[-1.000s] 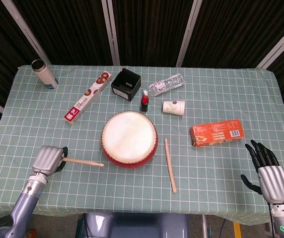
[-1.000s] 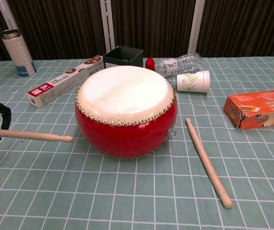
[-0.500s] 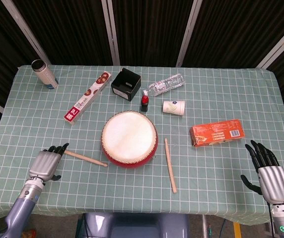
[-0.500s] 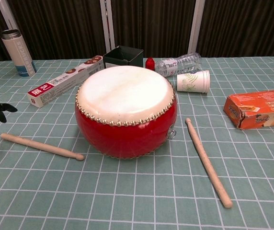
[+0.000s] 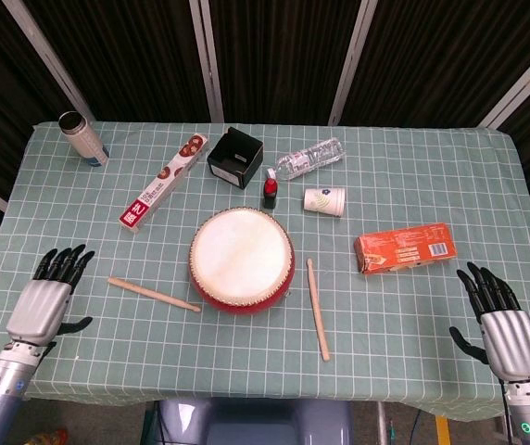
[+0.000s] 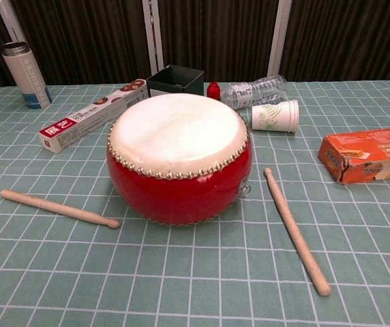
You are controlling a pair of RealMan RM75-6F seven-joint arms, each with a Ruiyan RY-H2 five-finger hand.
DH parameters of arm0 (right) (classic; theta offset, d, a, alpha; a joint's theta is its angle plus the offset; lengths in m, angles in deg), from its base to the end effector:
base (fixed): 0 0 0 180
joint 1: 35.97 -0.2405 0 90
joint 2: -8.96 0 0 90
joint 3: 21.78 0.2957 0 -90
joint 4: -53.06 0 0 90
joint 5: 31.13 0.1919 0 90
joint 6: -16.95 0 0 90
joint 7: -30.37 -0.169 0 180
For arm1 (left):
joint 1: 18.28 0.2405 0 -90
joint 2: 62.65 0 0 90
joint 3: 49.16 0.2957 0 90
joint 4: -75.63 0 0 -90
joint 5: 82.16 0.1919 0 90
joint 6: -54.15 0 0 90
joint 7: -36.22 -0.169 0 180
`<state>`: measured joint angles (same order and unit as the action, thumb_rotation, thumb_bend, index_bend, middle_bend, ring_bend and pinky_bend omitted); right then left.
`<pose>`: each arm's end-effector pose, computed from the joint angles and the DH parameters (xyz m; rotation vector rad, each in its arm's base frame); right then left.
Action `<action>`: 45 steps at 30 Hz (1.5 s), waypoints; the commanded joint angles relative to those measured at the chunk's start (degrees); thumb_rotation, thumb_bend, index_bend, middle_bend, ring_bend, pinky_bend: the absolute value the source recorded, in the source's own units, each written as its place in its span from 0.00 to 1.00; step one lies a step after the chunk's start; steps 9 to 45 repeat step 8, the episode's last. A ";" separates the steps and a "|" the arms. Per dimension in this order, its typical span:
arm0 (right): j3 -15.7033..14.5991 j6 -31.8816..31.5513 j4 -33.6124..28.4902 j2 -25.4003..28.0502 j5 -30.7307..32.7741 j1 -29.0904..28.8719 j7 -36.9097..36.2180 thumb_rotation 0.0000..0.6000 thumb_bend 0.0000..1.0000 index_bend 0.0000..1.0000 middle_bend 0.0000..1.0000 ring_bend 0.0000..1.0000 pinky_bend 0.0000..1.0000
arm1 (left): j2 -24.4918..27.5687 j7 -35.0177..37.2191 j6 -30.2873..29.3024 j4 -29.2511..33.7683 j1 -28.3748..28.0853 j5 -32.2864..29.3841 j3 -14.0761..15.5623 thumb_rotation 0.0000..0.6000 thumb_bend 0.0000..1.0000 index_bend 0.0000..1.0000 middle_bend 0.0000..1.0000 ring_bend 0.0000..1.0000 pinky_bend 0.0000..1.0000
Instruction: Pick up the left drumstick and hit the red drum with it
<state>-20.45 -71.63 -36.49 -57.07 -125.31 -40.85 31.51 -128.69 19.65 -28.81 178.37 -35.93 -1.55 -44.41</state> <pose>-0.3225 -0.2012 0.1806 1.4968 -0.7918 0.9764 -0.2829 0.2445 0.1455 -1.5962 -0.8558 -0.8428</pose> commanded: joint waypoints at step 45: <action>-0.02 0.21 -0.17 -0.13 -0.03 -0.09 1.04 1.00 0.29 0.00 0.00 0.00 0.14 | 2.05 10.71 -9.72 -10.38 8.68 7.06 1.71 1.00 0.00 0.00 0.00 0.00 0.00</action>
